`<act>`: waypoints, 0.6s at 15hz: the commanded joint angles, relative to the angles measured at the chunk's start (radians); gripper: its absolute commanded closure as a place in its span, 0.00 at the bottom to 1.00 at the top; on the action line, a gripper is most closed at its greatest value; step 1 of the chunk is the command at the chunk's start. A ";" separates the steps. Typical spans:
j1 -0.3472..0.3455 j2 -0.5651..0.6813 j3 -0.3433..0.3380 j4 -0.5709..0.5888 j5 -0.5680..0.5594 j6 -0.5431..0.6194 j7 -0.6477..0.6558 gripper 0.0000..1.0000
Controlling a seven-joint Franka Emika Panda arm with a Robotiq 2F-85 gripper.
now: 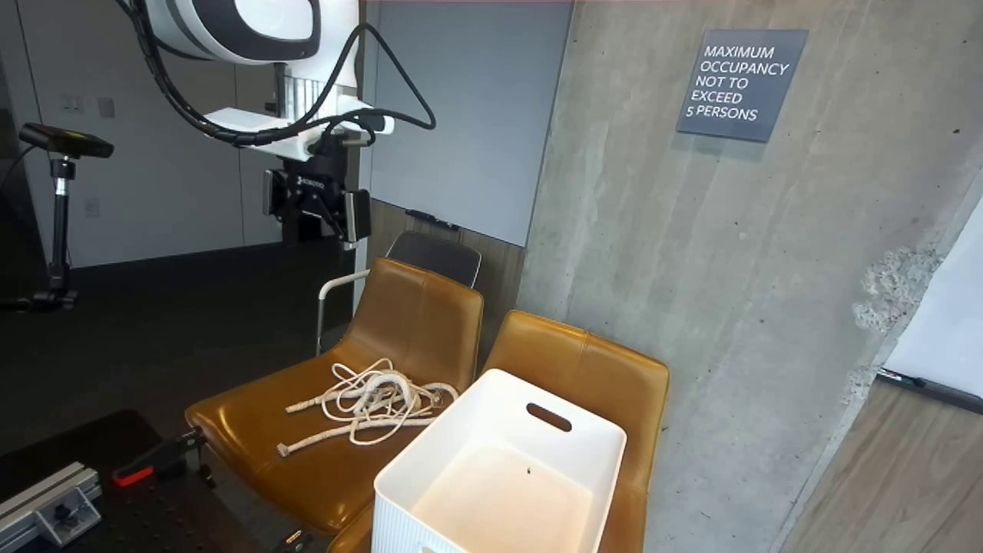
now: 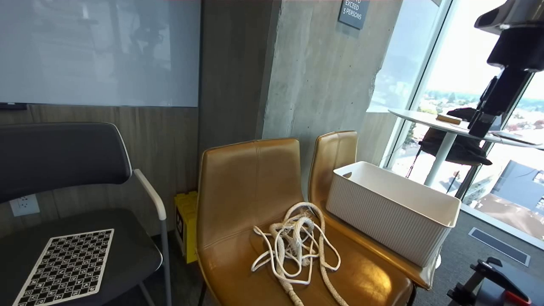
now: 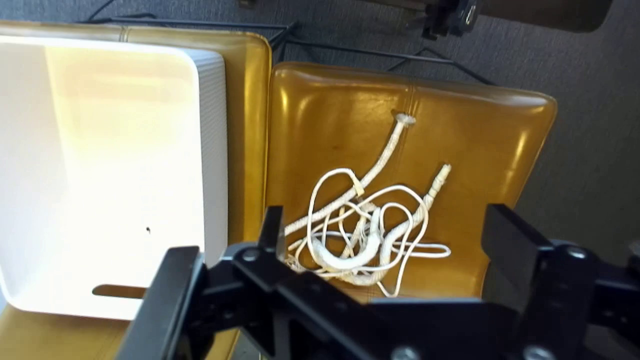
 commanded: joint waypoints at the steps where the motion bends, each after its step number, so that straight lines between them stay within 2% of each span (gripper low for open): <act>1: 0.024 0.162 0.063 0.077 -0.048 0.230 0.069 0.00; 5: 0.033 0.396 0.097 0.195 -0.145 0.431 0.121 0.00; 9: 0.052 0.660 0.067 0.369 -0.266 0.515 0.117 0.00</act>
